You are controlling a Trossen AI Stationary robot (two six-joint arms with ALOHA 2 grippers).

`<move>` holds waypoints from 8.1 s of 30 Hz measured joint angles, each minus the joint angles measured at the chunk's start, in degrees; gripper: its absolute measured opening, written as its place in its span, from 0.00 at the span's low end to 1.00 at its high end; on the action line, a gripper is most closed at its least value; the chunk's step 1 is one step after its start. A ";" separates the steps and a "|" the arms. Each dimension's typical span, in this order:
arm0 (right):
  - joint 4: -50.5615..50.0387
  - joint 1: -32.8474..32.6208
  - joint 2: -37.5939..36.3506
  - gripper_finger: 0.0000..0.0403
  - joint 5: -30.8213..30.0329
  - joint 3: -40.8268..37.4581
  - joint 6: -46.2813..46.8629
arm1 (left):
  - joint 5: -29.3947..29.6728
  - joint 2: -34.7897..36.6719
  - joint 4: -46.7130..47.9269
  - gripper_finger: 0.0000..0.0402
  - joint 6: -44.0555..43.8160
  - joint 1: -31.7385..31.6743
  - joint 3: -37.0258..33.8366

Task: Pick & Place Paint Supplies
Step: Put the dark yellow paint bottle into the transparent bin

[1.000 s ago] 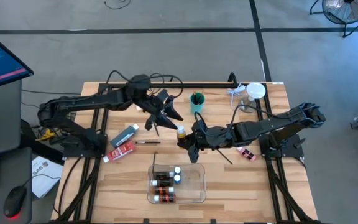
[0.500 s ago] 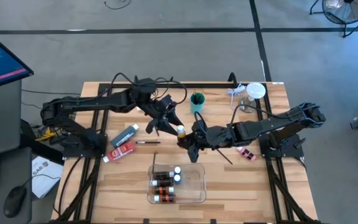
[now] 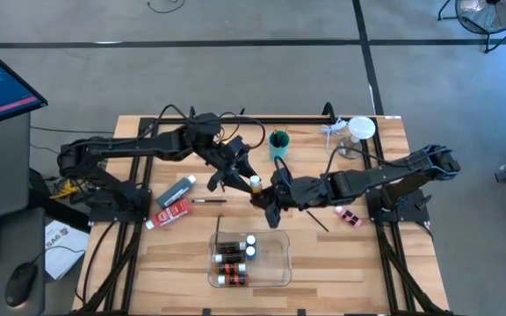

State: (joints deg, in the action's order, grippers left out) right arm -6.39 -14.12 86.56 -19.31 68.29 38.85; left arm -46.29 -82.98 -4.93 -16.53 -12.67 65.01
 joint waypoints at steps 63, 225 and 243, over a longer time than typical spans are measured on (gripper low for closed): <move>-0.02 0.75 -0.02 0.32 -0.02 0.00 -0.02 | 4.89 -0.04 0.96 0.25 2.32 0.70 0.00; 18.88 -24.86 -8.48 0.69 -23.30 -24.61 -13.38 | 101.41 -33.77 23.14 0.08 -36.47 55.69 13.97; 18.86 -24.86 -8.46 0.69 -23.30 -24.61 -13.52 | 100.88 -33.75 22.04 0.11 -41.25 55.76 10.51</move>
State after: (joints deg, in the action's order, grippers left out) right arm 12.47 -38.98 78.11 -42.61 43.68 25.33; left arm 54.60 -116.73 17.11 -57.79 43.09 75.53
